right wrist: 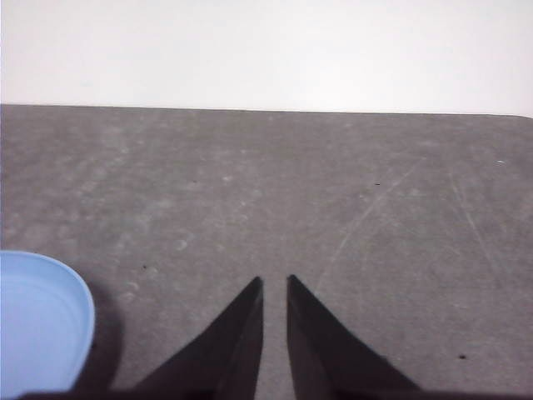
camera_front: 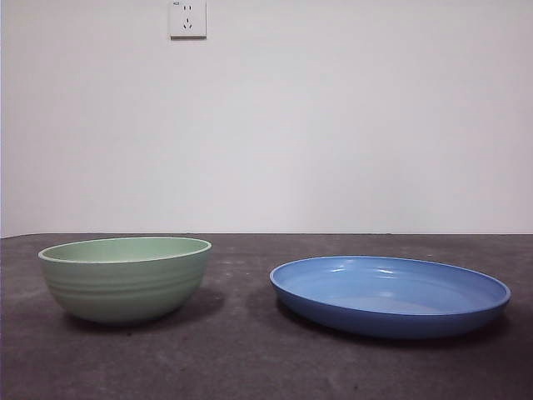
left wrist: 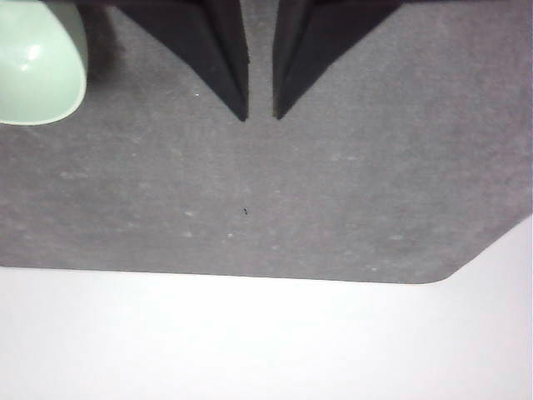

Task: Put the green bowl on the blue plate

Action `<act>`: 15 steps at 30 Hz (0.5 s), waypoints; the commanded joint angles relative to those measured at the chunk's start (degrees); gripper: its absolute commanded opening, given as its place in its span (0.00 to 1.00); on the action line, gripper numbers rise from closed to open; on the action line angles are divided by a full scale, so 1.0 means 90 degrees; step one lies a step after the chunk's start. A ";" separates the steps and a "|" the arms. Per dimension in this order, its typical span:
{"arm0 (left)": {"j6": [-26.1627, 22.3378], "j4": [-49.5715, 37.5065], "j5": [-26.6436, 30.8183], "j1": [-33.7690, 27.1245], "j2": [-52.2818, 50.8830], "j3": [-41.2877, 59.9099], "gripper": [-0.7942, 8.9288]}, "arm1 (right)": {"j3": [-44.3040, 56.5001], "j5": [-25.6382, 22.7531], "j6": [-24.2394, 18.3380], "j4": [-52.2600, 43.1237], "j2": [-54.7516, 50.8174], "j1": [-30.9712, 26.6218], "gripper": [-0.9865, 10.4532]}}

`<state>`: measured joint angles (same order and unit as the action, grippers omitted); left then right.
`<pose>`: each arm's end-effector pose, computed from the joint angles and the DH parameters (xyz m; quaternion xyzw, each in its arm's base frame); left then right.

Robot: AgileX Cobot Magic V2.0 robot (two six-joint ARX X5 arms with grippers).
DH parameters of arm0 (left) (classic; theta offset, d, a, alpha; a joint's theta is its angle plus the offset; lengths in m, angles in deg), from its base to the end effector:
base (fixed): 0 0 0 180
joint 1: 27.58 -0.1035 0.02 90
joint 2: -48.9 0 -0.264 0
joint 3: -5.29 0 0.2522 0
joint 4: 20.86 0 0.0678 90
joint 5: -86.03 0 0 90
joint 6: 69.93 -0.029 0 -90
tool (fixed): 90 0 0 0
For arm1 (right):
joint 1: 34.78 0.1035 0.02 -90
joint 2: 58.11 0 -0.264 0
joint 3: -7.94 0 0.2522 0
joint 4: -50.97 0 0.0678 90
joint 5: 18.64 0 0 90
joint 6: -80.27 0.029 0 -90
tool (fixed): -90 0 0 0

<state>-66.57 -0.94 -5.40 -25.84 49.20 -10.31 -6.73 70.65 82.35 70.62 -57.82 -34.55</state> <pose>0.0957 -0.0036 0.1636 -0.0292 0.0411 -0.0264 0.9984 0.0967 0.0000 0.1586 0.0178 0.0459 -0.0050 0.9988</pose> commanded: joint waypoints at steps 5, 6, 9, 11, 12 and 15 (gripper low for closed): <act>0.0593 -0.0056 0.0019 0.0000 -0.0005 0.0107 0.10 | 0.0015 0.0481 0.0996 -0.0381 -0.0010 0.0010 0.12; 0.0663 -0.0036 0.0019 0.0000 0.0012 0.0070 0.10 | -0.0007 0.0486 0.1066 -0.0427 -0.0010 0.0010 0.12; 0.0865 -0.0002 0.0017 0.0022 0.0112 -0.0078 0.10 | -0.0175 0.0486 0.1362 -0.0413 -0.0007 0.0010 0.12; 0.0952 -0.0024 0.0017 0.0058 0.0226 -0.0185 0.10 | -0.0330 0.0481 0.1450 -0.0330 0.0029 0.0010 0.12; 0.1025 -0.0036 0.0017 0.0085 0.0296 -0.0253 0.10 | -0.0427 0.0481 0.1498 -0.0267 0.0083 0.0010 0.12; 0.1154 -0.0187 0.0019 0.0175 0.0554 -0.0449 0.10 | -0.0704 0.0481 0.1736 -0.0155 0.0338 0.0010 0.11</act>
<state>-57.65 -1.36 -5.40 -24.44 53.70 -12.96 -12.48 74.84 95.60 69.03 -55.37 -34.50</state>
